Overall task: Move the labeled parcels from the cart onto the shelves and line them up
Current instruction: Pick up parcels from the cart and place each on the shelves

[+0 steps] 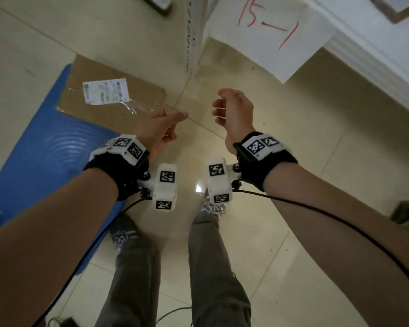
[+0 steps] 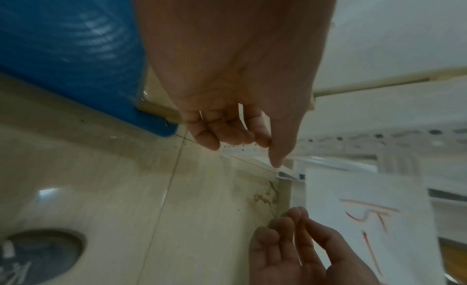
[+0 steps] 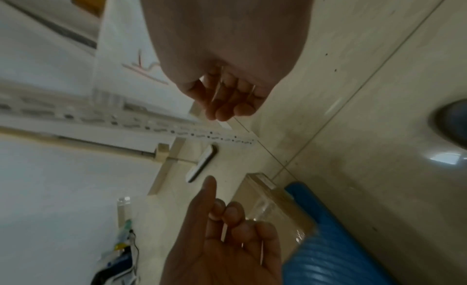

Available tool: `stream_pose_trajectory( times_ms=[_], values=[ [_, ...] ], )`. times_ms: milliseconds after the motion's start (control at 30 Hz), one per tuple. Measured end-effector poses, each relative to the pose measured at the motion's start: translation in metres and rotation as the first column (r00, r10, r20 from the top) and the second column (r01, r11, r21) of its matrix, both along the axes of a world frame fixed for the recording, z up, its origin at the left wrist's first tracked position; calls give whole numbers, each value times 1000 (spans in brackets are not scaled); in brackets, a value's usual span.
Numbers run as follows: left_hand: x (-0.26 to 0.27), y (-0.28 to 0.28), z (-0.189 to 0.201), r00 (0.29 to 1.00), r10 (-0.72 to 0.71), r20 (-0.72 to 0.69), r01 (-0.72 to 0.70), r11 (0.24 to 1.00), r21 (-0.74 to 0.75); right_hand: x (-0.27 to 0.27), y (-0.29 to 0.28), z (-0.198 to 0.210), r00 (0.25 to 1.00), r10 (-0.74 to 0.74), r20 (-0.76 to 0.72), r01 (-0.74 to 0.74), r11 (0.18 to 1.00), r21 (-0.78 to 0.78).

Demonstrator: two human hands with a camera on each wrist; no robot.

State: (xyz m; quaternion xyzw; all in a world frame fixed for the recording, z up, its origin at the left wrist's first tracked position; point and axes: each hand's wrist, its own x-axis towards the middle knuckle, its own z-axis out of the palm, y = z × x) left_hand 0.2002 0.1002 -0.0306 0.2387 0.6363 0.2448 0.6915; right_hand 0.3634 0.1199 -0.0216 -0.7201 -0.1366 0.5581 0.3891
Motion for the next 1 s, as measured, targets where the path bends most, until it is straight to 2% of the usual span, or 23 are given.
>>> stream_pose_trajectory(
  times_ms=[267, 467, 667, 767, 867, 1000],
  values=[
    [-97, -37, -43, 968, 196, -157, -221, 962, -163, -82, -4, -63, 960, 282, 8, -276, 946, -171],
    [-142, -57, -75, 944, 300, -138, -323, 924, -206, -128, 14, -103, 868, 485, 107, -452, 861, -235],
    [-147, -60, -108, 915, 401, -52, -400, 881, -251, -152, 32, -132, 754, 611, 242, -570, 791, -222],
    [-136, -58, -124, 896, 444, -24, -432, 857, -282, -153, 42, -143, 671, 669, 319, -627, 742, -238],
    [-126, -58, -141, 877, 480, 12, -452, 834, -315, -150, 58, -160, 546, 736, 400, -697, 664, -270],
    [-117, -52, -162, 854, 518, 51, -466, 805, -366, -150, 89, -173, 480, 761, 436, -737, 620, -269]
  ],
)
